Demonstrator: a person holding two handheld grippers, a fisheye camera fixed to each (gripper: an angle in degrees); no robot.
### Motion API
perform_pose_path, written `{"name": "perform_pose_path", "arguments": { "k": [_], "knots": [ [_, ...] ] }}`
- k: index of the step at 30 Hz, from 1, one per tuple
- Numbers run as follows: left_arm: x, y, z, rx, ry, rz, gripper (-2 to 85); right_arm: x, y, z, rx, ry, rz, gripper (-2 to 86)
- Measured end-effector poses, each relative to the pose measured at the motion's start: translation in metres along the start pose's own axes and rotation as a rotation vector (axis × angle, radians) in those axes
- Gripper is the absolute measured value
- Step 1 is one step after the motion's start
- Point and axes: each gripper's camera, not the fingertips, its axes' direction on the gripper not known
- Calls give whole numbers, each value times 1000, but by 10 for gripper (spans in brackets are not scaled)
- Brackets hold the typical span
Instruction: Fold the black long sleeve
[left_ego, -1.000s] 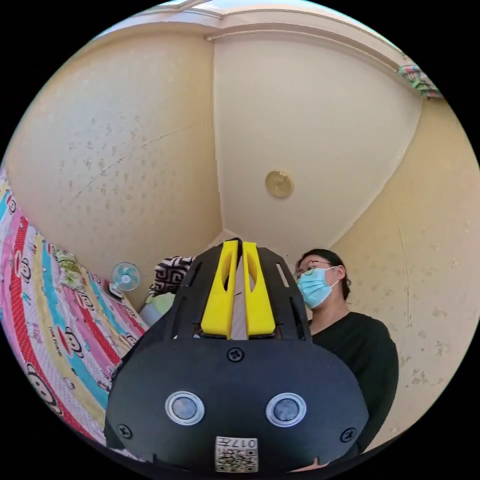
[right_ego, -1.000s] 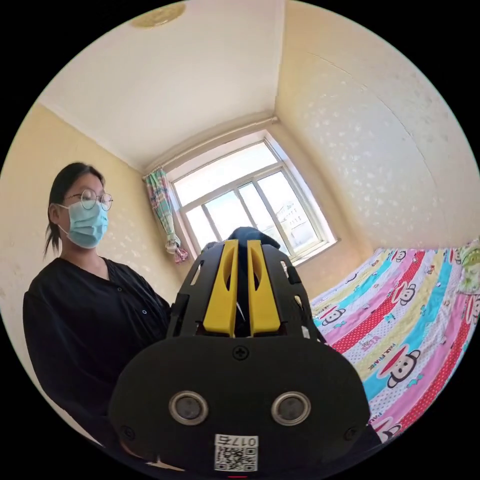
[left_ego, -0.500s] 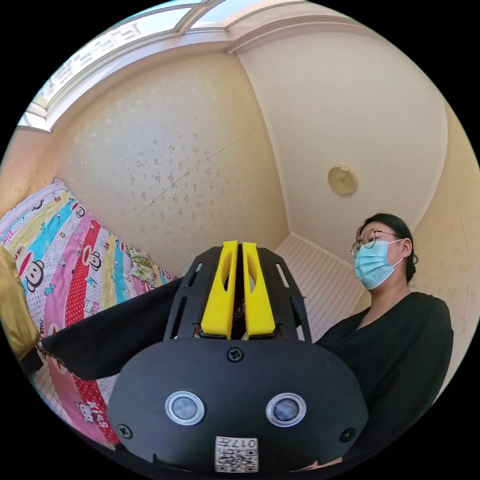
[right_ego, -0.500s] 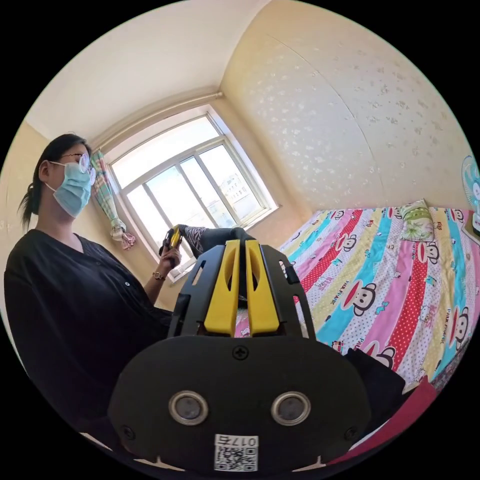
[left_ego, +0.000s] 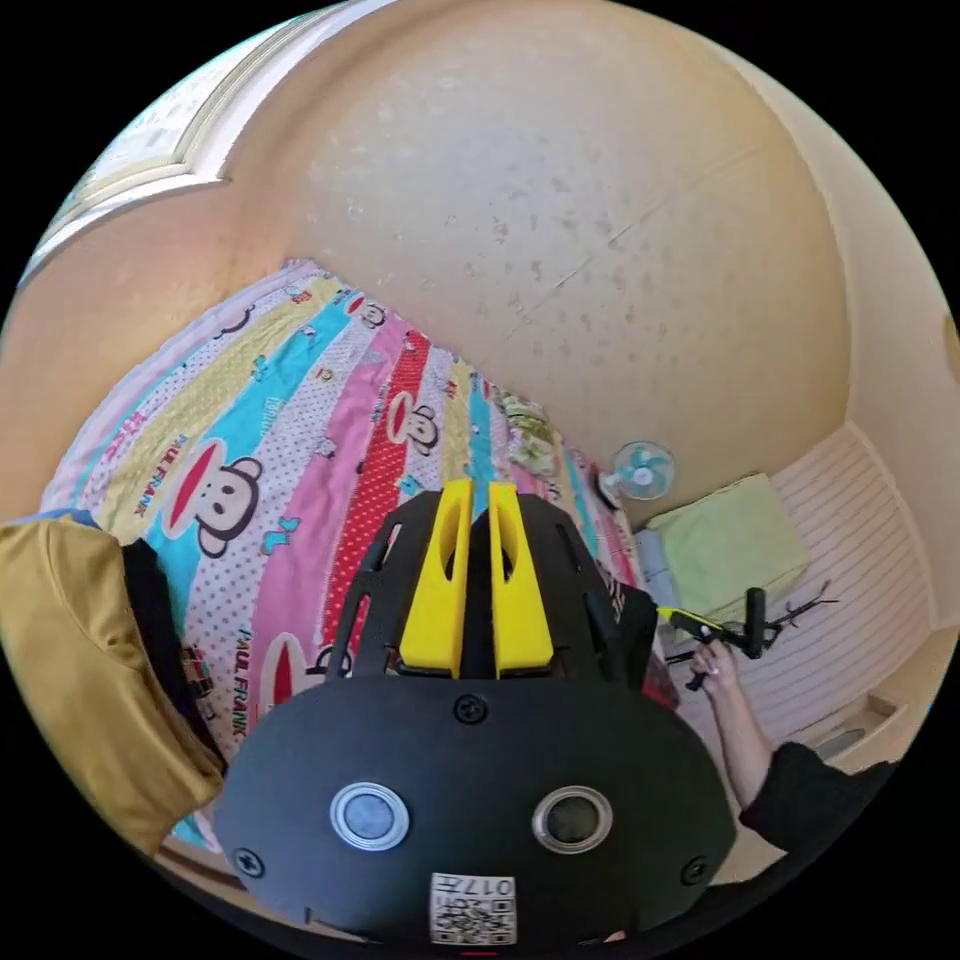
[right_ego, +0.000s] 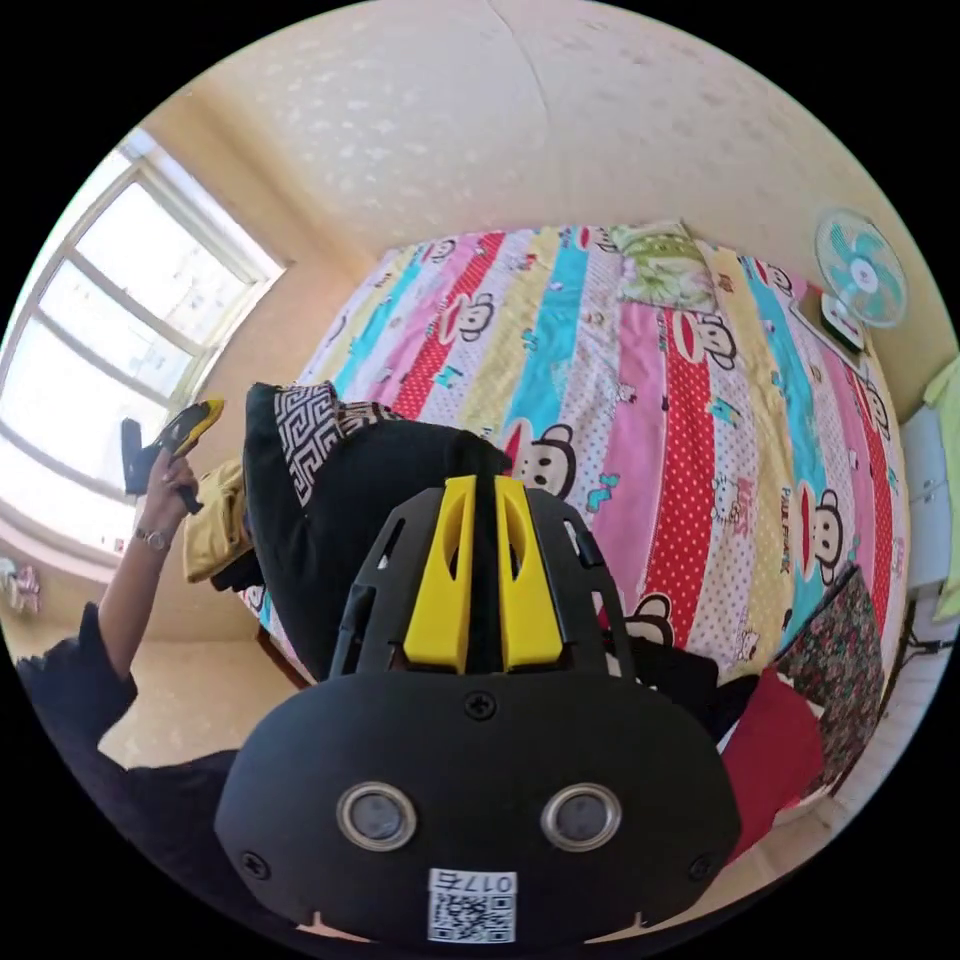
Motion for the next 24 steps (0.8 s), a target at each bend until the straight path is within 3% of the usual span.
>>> {"name": "perform_pose_path", "arguments": {
  "k": [4,6,10,12,14,15,17,21,24],
  "knots": [
    [-42,56,43,-113,29,-70,103,1,31,74,-126,60,103,86],
    [-72,113,59,-253,-197,-18,113,2,64,113,-261,136,123,98],
    [-128,198,79,-520,-353,-72,133,-4,150,180,-541,221,133,113],
    [-150,235,92,-660,-375,-61,124,-21,169,188,-572,272,32,105],
    [-143,238,82,-610,-424,66,80,-50,166,191,-668,471,-159,60],
    [-142,232,84,-701,-473,119,25,-56,162,191,-713,493,-214,52],
    [-143,212,76,-766,-544,137,17,-67,138,165,-743,522,-321,33],
    [-163,152,-14,-480,-644,-24,26,-42,100,92,-674,499,-194,24],
    [-180,143,-61,-391,-544,-152,80,-10,77,17,-522,363,-15,18]
  ]
}}
